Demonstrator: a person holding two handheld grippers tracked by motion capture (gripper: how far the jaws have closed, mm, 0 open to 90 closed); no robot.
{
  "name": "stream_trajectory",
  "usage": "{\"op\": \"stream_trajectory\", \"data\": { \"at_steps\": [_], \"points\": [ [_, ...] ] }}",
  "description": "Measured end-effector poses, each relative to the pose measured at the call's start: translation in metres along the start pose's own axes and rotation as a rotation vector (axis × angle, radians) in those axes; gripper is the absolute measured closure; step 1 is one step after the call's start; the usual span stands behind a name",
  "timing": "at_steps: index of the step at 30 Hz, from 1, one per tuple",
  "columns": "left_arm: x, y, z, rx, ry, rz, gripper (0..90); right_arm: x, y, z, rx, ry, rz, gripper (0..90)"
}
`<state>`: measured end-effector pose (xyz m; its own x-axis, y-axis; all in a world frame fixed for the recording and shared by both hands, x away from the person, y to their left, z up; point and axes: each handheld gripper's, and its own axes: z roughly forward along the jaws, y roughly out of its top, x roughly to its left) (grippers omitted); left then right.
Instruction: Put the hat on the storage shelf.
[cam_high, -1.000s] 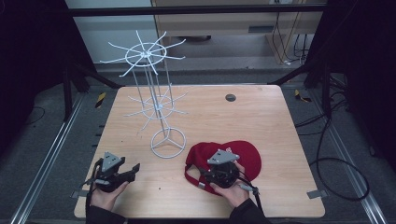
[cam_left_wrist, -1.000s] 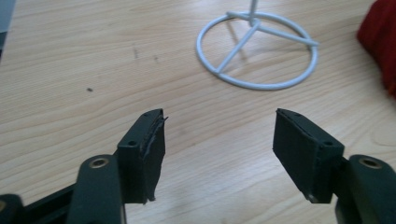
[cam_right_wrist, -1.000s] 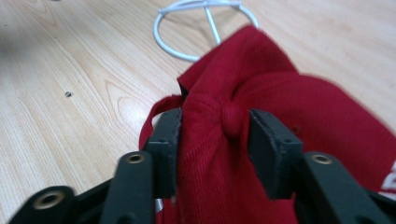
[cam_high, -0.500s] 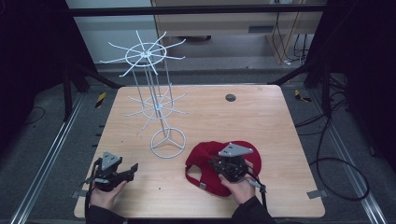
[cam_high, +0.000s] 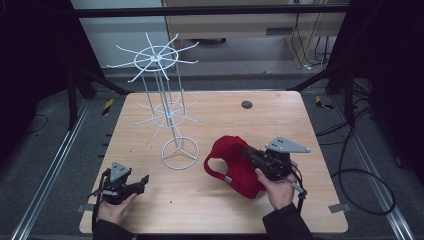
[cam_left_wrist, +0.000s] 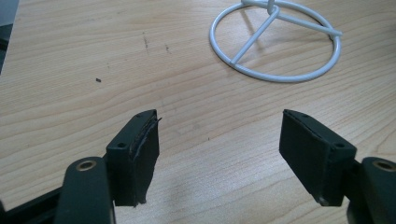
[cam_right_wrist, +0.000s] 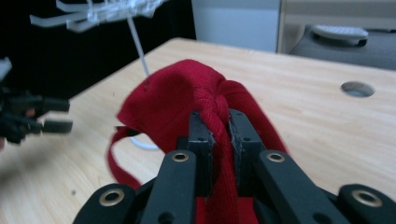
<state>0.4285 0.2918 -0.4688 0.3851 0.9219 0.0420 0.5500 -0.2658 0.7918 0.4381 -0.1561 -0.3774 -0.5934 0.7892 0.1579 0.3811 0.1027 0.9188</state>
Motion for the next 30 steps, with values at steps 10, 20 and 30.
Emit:
{"op": "stream_trajectory", "data": {
  "at_steps": [10,20,30],
  "points": [
    [0.0,0.0,0.0,-0.006,0.004,0.004,27.8,-0.009,0.026,-0.023,-0.117,-0.006,0.039,82.1],
    [0.0,0.001,0.0,-0.003,0.002,0.008,27.4,-0.009,0.064,-0.046,-0.239,-0.031,0.051,82.1],
    [0.0,0.001,0.001,-0.004,0.0,0.008,27.2,-0.01,0.105,-0.055,-0.309,-0.071,0.038,82.1]
  ]
}}
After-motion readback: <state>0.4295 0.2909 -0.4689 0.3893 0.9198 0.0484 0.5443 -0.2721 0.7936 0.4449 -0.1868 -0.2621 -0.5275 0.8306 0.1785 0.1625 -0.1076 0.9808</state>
